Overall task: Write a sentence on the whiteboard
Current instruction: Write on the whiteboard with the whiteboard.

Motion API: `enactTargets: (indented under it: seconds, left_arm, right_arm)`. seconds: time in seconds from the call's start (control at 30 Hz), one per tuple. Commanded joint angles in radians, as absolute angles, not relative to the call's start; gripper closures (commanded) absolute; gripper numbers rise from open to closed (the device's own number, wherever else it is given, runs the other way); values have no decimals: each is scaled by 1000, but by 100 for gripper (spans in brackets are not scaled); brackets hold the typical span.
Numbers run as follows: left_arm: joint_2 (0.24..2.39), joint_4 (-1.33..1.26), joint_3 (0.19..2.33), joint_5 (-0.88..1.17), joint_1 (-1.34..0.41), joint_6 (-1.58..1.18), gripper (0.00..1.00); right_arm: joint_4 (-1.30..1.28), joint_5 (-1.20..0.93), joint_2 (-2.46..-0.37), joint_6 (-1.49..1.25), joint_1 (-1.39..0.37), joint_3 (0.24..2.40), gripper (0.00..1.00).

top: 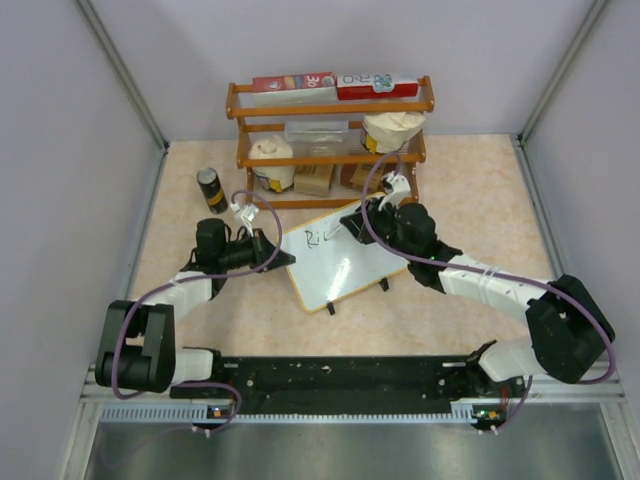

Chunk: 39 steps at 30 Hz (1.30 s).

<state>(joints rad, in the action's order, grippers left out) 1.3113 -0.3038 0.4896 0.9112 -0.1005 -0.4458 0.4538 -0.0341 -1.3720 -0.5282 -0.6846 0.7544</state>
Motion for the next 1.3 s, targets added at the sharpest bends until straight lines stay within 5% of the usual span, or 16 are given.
enactTargets:
  seconds: [0.0,1.27]
  left_arm:
    - [1322,-264,460,724,-98,-307,100]
    - [1325,-264,460,726,-98,-307,100]
  right_arm:
    - [426,-3,-1344,-509,-672,741,100]
    - [528,-107,-1296,-584,-601,736,100]
